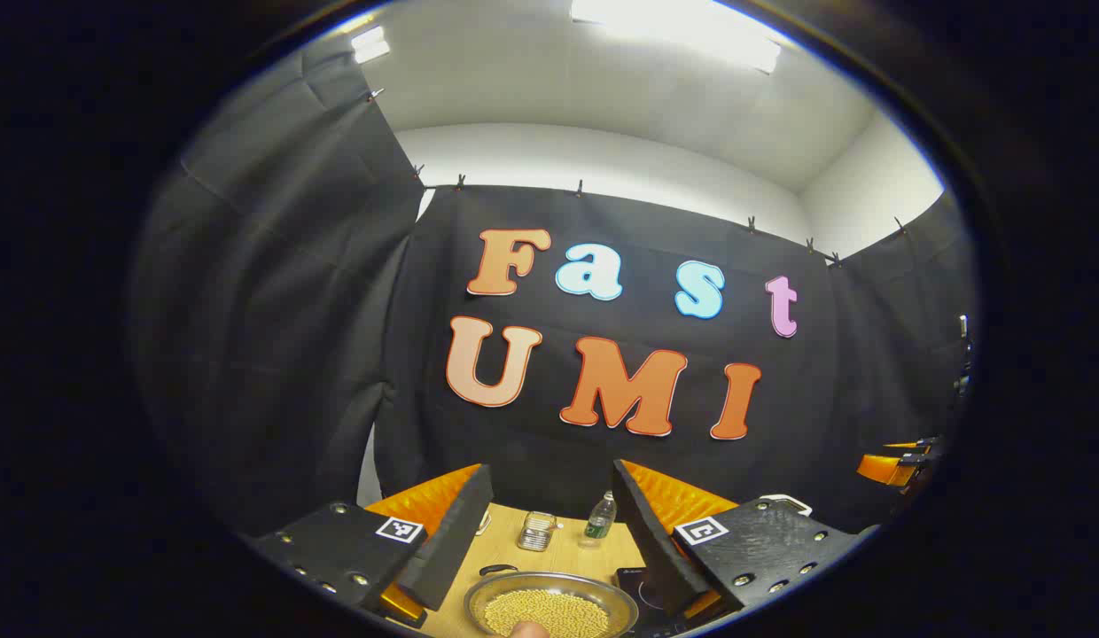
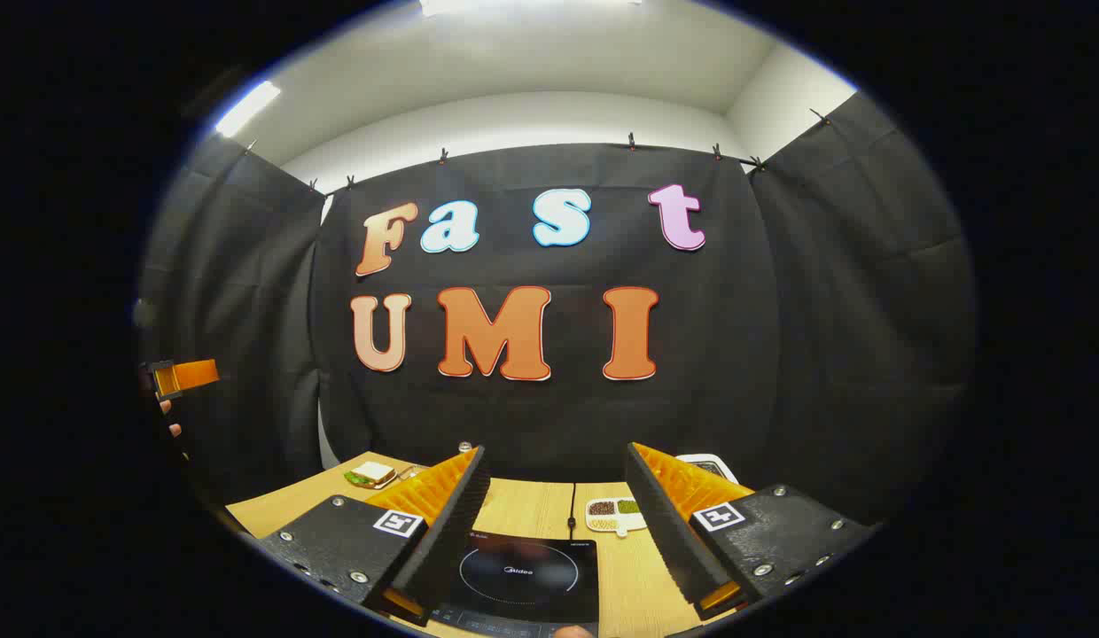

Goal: First push the handle of the pot to place it horizontally, then grasp the pot with both hands and set it on the induction cooktop.

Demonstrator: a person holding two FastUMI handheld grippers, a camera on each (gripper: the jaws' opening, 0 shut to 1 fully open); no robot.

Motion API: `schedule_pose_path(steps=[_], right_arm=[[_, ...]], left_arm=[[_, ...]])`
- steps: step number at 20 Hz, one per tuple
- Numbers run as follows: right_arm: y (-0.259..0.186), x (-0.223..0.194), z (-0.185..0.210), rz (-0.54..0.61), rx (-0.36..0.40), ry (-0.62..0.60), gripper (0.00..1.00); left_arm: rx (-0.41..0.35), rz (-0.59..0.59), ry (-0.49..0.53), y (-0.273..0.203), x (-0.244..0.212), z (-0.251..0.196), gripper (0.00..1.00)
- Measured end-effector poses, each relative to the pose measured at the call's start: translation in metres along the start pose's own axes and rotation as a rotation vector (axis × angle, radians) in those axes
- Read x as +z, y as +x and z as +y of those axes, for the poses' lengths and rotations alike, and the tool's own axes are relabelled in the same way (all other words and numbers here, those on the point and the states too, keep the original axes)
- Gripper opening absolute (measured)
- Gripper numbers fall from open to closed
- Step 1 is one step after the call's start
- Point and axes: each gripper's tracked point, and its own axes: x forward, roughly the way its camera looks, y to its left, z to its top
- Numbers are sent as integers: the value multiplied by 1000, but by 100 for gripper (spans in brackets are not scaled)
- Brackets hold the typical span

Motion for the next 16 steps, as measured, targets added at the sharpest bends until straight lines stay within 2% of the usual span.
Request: schedule_pose_path(steps=[1,6,7,8,16], right_arm=[[0,1,-4,-1,-8,-3,95],[-2,6,-21,-5,-57,-12,95],[-4,6,-24,-4,-67,-13,100],[-4,6,-29,-1,-75,-13,95],[-11,10,-32,-6,-71,-16,95]], left_arm=[[6,4,10,2,-2,-1,87],[6,3,13,2,4,-10,87],[5,-1,19,2,5,-12,87],[7,-4,27,0,7,-13,87],[11,-44,11,-6,21,-17,87]])
